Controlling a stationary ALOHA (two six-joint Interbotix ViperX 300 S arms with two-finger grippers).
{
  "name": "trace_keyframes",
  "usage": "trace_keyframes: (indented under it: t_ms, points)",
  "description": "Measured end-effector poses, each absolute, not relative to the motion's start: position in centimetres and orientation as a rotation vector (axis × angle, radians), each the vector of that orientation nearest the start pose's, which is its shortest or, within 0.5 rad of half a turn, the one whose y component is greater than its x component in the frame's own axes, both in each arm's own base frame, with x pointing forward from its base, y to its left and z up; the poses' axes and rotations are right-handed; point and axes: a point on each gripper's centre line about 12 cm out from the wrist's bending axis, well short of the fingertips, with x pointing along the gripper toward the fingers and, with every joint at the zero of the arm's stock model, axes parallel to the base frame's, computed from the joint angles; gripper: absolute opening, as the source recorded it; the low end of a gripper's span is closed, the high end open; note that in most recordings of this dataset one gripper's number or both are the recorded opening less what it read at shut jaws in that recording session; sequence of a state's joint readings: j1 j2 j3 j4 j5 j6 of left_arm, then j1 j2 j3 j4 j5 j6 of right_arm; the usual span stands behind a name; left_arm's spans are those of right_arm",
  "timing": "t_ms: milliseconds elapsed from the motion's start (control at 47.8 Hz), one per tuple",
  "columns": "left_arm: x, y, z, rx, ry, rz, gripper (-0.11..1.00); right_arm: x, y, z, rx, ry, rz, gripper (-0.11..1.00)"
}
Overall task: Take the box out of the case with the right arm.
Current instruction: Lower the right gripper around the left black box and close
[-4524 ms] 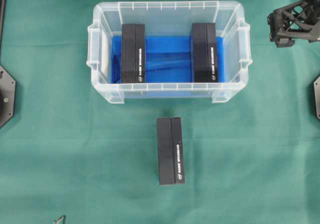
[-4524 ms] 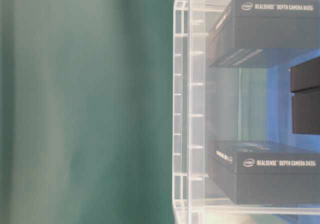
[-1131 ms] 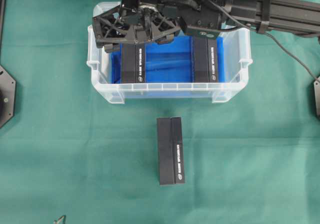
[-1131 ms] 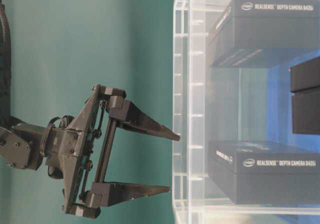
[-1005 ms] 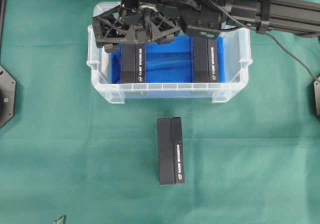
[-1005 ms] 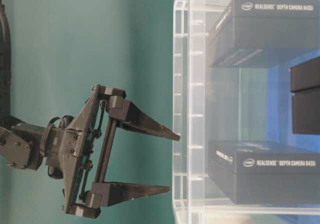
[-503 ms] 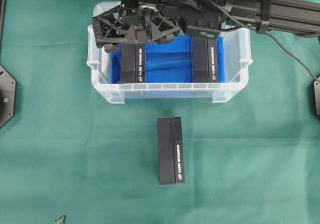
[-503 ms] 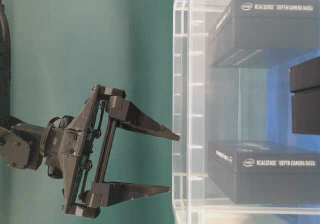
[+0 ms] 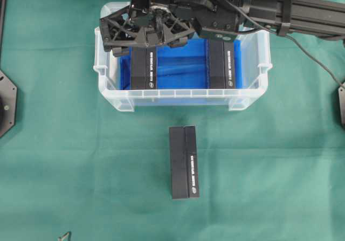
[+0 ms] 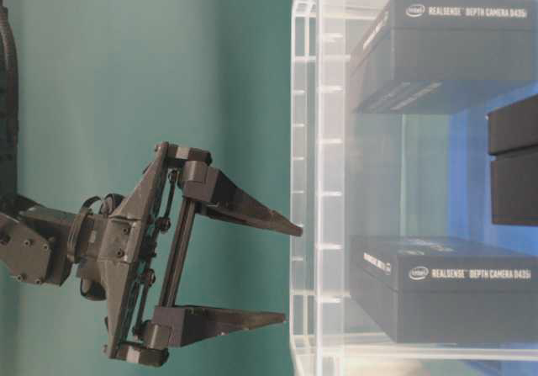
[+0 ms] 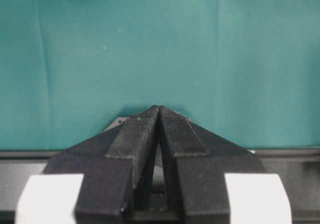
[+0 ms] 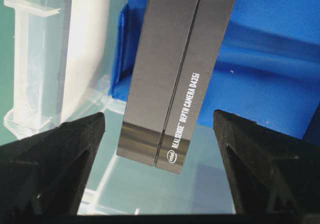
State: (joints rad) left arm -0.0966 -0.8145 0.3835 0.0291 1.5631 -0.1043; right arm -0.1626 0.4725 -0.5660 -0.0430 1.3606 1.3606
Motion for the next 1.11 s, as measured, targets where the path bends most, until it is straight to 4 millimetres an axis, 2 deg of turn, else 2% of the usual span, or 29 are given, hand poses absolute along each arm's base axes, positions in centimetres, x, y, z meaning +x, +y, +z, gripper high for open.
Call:
trace_keyframes:
  t_ms: [105, 503, 1110]
  points:
    - [14.5, -1.0, 39.4, -0.021, 1.134, 0.002, 0.0, 51.6, -9.0, 28.2, 1.226, 0.948, -1.004, 0.89]
    - [14.5, -1.1, 39.4, -0.021, 1.133, -0.001, 0.0, 52.4, -9.2, 25.3, 1.194, 0.984, -1.046, 0.89]
    - [14.5, -1.1, 39.4, -0.023, 1.133, 0.0, 0.0, 53.2, -9.2, 20.0, 1.186, 1.014, -1.056, 0.9]
